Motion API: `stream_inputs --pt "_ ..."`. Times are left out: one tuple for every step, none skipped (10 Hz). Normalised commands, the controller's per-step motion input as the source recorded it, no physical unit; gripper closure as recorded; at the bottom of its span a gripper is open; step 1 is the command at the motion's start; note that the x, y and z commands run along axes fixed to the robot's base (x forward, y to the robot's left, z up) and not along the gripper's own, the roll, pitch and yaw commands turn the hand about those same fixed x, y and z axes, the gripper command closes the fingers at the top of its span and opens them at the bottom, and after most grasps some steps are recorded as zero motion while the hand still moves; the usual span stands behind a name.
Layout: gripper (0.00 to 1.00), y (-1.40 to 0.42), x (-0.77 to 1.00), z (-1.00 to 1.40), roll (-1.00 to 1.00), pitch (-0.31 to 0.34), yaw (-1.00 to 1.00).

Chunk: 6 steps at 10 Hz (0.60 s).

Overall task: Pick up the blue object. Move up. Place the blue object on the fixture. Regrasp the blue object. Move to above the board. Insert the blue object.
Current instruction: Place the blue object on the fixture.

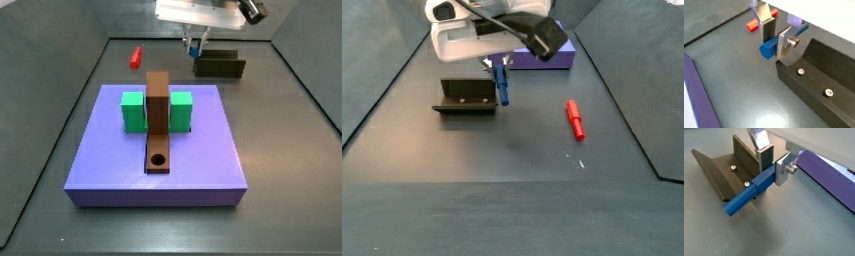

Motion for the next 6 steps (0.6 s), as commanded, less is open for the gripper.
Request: stream_inputs --pt "1.00 0.00 0.15 0.09 -0.50 -0.529 -0.17" --pt "1.00 0.00 0.24 0.29 -0.57 -0.360 -0.19" --pt "1.00 0.00 0.35 0.42 -0.69 -0.106 -0.23" --pt "1.00 0.00 0.49 0.43 -0.68 0.029 -0.30" --pt "1.00 0.00 0.46 0.31 -0.56 0.114 -0.37" --pt "1.00 0.00 0.42 0.05 -0.31 0.089 -0.42"
